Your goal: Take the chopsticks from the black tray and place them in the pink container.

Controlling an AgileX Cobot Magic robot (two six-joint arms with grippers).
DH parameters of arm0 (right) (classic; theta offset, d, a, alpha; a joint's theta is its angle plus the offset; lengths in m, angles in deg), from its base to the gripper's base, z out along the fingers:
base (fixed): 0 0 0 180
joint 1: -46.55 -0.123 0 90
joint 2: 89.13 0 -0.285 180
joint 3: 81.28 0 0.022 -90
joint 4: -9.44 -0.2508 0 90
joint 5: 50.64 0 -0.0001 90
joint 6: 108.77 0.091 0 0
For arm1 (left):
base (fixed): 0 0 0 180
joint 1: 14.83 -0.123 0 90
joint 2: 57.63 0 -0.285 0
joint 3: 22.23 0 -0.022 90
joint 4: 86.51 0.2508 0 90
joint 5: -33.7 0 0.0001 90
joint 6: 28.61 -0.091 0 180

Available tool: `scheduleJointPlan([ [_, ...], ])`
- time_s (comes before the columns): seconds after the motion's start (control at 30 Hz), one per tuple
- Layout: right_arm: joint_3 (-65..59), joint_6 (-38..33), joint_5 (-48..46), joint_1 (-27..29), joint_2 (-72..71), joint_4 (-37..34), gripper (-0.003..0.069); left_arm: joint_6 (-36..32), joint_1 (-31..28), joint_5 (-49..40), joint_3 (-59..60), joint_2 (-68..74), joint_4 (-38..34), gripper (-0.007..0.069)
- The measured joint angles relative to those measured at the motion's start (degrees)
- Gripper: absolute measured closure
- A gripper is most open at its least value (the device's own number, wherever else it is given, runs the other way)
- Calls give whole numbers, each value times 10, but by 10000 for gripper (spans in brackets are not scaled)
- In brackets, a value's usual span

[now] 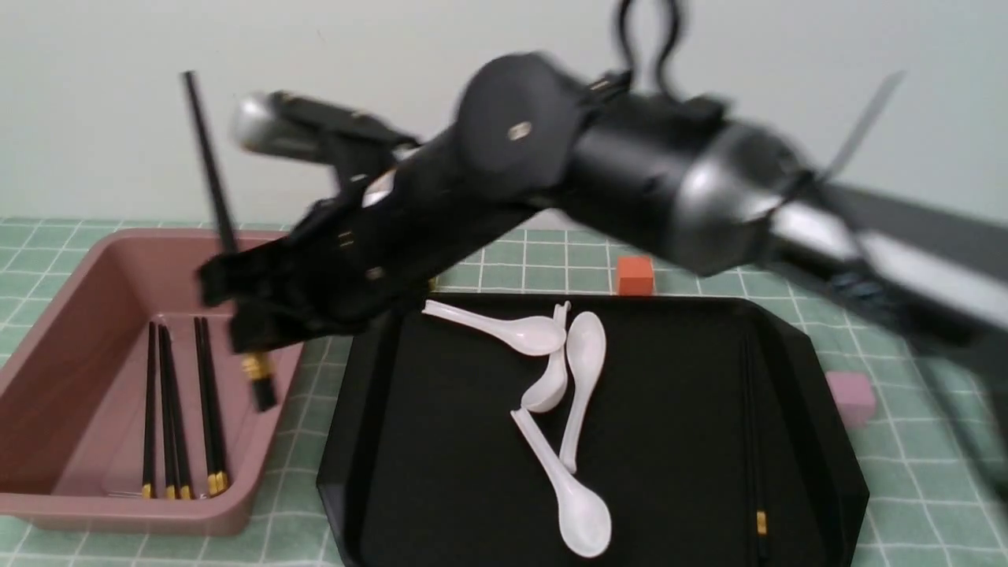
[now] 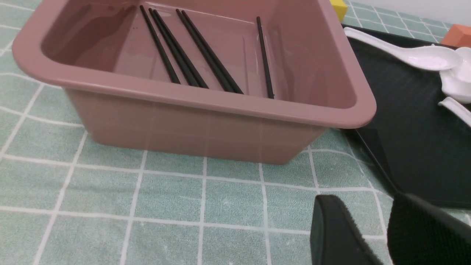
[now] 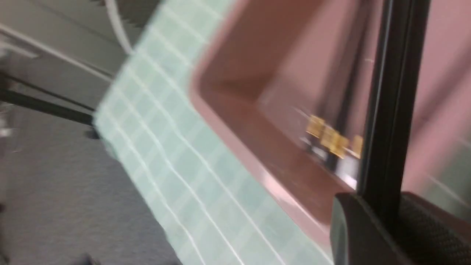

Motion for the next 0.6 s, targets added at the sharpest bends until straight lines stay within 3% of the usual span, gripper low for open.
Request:
scheduleJointPlan([
  [0.33,118,-14,106,-16,175,-91,499,0,0,0,0,0,0,386],
  [0.6,123,-14,47,-16,186,-89,335,0,0,0,0,0,0,386],
])
